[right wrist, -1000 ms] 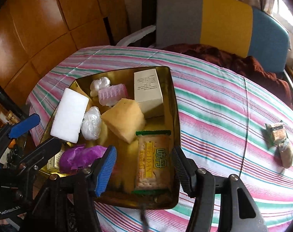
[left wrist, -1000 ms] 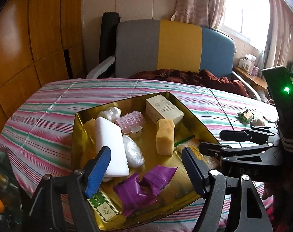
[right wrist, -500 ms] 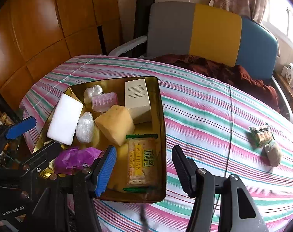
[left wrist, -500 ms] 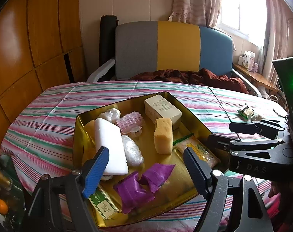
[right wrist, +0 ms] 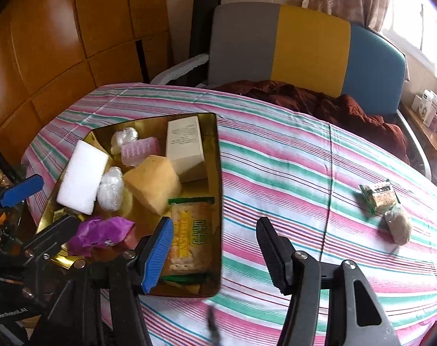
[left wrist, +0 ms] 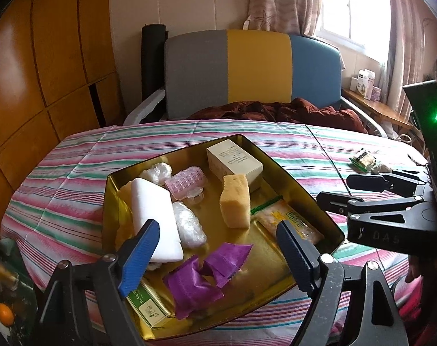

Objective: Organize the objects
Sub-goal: 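Withdraw both grippers from the tray toward the cracker snack and knit ball, then grasp the cream knit ball with the right gripper while the left gripper grasps the cracker snack packet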

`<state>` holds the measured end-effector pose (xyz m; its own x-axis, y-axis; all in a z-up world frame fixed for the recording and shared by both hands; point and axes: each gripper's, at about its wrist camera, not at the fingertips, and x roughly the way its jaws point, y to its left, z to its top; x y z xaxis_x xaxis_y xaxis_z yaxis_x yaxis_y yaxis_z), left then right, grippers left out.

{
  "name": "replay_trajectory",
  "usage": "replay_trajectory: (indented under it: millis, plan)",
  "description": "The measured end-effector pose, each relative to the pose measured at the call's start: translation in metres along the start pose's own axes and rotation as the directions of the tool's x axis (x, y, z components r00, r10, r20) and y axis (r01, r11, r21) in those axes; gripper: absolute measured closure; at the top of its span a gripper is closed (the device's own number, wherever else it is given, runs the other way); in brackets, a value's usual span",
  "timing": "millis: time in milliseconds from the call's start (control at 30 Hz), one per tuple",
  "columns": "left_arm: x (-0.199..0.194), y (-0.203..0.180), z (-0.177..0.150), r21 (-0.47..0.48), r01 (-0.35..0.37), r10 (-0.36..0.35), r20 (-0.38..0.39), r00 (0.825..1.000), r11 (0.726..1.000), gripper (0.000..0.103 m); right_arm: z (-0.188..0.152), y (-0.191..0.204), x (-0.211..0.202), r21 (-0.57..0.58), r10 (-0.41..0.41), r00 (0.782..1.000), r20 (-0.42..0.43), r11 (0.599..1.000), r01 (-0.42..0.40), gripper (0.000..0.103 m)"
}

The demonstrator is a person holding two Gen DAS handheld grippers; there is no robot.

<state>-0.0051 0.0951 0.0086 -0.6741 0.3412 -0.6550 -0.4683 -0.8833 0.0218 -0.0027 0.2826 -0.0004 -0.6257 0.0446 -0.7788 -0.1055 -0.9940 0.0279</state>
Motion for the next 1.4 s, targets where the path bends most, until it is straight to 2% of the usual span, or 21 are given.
replay_trajectory:
  millis: [333, 700, 933, 1067, 1133, 1233, 1333, 1400]
  plan:
    - [0.002, -0.012, 0.006, 0.039, 0.023, -0.023, 0.001, 1.000, 0.999, 0.018, 0.000, -0.043, 0.002, 0.077, -0.035, 0.999, -0.029, 0.996, 0.037, 0.043]
    - [0.012, -0.037, 0.015, 0.099, 0.071, -0.070, -0.019, 0.997, 0.993, 0.018, 0.000, -0.146, -0.002, 0.244, -0.136, 0.988, -0.073, 0.958, 0.150, 0.042]
    - [0.021, -0.051, 0.018, 0.126, 0.098, -0.094, -0.037, 0.995, 0.987, 0.018, -0.006, -0.229, -0.009, 0.387, -0.222, 0.971, -0.087, 0.891, 0.238, 0.042]
    - [0.027, -0.058, 0.021, 0.137, 0.112, -0.106, -0.051, 0.993, 0.984, 0.018, -0.014, -0.281, -0.007, 0.470, -0.283, 0.952, -0.118, 0.828, 0.304, 0.042]
    - [0.031, -0.063, 0.023, 0.143, 0.117, -0.110, -0.058, 0.992, 0.983, 0.018, -0.018, -0.299, -0.004, 0.502, -0.290, 0.948, -0.129, 0.805, 0.315, 0.039]
    - [0.036, -0.069, 0.025, 0.150, 0.133, -0.123, -0.071, 0.990, 0.980, 0.018, -0.020, -0.317, 0.005, 0.518, -0.291, 0.946, -0.144, 0.792, 0.323, 0.036]
    - [0.042, -0.077, 0.028, 0.159, 0.143, -0.131, -0.083, 0.988, 0.977, 0.018, -0.029, -0.335, 0.018, 0.600, -0.218, 0.963, -0.157, 0.754, 0.268, 0.035]
    - [0.047, -0.083, 0.031, 0.167, 0.151, -0.137, -0.091, 0.986, 0.974, 0.018, -0.031, -0.339, 0.024, 0.604, -0.215, 0.961, -0.172, 0.748, 0.276, 0.035]
